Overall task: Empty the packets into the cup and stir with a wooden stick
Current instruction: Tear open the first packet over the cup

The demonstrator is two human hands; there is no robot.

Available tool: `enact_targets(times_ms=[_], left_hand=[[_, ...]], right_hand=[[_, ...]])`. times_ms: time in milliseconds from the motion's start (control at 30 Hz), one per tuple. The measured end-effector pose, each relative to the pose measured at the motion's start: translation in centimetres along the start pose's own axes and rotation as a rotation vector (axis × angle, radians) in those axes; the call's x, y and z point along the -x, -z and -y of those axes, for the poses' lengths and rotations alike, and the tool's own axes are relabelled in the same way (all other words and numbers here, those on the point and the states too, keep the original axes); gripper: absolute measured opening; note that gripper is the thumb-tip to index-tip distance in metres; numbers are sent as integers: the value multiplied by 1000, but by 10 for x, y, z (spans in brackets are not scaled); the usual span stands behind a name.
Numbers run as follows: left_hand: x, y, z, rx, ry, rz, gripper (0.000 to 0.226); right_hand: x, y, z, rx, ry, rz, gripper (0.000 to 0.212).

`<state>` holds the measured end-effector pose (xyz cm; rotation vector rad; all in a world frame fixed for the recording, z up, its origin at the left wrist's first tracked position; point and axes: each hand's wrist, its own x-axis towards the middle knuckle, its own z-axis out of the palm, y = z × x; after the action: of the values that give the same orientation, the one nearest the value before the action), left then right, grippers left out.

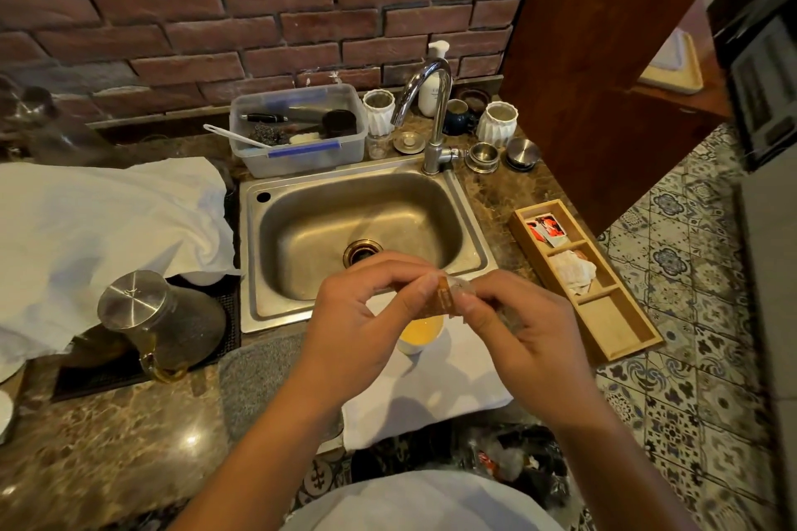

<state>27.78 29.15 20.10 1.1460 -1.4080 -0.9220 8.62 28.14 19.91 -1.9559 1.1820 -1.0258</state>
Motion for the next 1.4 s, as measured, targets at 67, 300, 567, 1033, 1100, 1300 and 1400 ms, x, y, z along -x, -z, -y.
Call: enact_targets(times_ms=[67, 300, 567, 1033, 1100, 1300, 1400], left_hand=[[1, -1, 2, 10, 19, -5, 12], [3, 1, 10, 47, 112, 70, 10], [1, 1, 10, 124, 173, 199, 12], [2, 7, 6, 280, 235, 324, 20], [2, 10, 5, 266, 252, 356, 22], [0, 9, 6, 160, 243, 366, 21], [2, 8, 6, 140, 238, 359, 20]], right_hand=[[-1, 1, 3, -48, -33, 9, 14], [-7, 13, 10, -145, -125, 94, 10], [-9, 16, 15, -210, -195, 224, 3], [-18, 26, 21, -359, -255, 430, 8], [-22, 29, 24, -253, -223, 453, 4], [-29, 34, 26, -62, -140, 457, 9], [-30, 35, 24, -36, -131, 496, 8]])
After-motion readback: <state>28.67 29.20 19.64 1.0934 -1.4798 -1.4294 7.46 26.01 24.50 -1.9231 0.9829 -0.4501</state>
